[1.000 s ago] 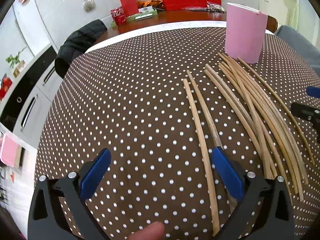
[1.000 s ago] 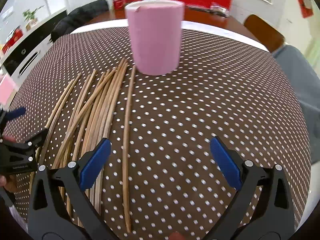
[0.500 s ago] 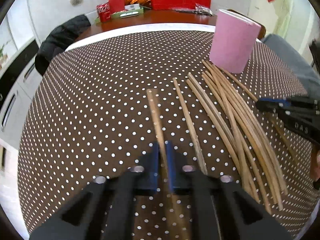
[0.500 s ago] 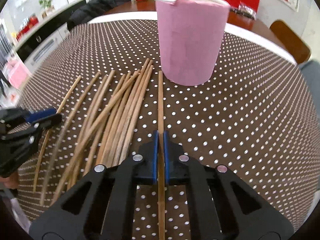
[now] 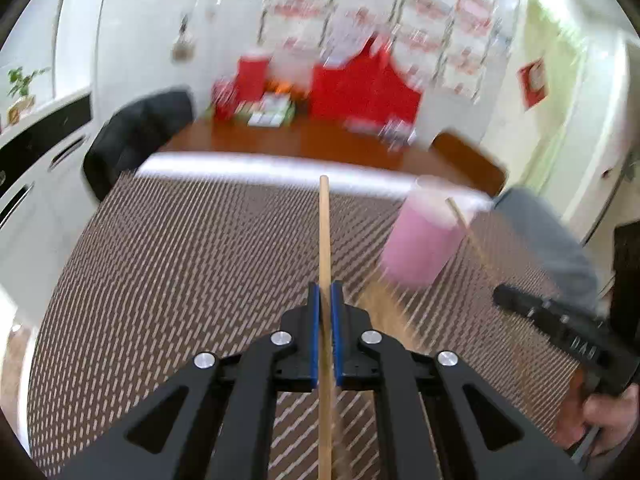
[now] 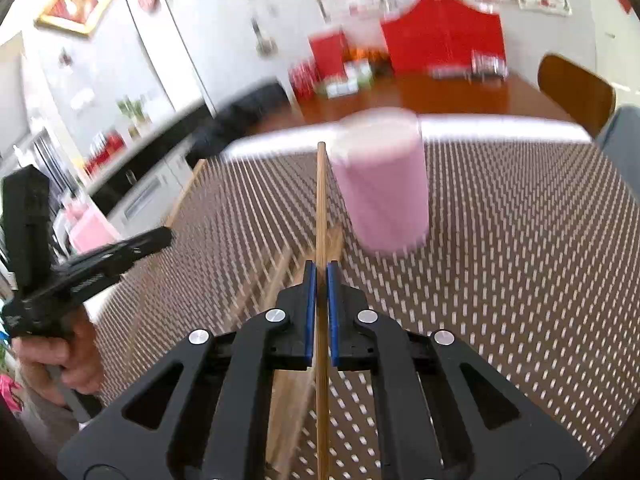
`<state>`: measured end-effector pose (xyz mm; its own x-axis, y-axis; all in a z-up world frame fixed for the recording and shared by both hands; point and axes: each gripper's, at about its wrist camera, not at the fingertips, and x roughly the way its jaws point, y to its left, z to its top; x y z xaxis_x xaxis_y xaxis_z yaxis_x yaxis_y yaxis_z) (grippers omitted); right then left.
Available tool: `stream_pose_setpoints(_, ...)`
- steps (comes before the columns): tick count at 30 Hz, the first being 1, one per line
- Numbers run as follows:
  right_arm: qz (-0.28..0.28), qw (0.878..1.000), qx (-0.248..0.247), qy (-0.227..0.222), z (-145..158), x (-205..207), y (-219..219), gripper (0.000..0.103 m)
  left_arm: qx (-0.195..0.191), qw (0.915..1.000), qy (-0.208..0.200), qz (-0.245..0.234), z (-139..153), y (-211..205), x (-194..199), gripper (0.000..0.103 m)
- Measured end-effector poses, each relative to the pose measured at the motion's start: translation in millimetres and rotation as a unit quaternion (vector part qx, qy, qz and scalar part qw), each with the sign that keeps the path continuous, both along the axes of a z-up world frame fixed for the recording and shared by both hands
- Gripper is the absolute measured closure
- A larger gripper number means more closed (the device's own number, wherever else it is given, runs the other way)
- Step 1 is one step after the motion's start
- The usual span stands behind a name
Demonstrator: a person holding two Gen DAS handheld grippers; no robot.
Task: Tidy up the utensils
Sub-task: 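Lift the right tool's chopstick into the pink cup and open while the left tool does likewise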
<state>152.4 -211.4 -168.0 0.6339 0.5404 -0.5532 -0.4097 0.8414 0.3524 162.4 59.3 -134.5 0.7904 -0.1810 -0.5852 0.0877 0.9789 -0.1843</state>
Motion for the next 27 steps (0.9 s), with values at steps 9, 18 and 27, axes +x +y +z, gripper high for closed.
stream_pose_setpoints(9, -0.065, 0.981, 0.123, -0.138, 93, 34, -36, 0.097, -0.076, 0.9761, -0.188, -0.080, 83, -55, 52, 0.097)
stream_pose_setpoints(18, -0.116, 0.965, 0.160, -0.175, 109, 118, -40, 0.097, -0.103, 0.9593, -0.251, -0.078, 100, -100, 118, 0.097)
stream_pose_setpoints(27, -0.134, 0.965, 0.161, -0.157, 72, 165, -32, 0.097, -0.105, 0.9654, -0.228, -0.073, 60, -105, 161, 0.097)
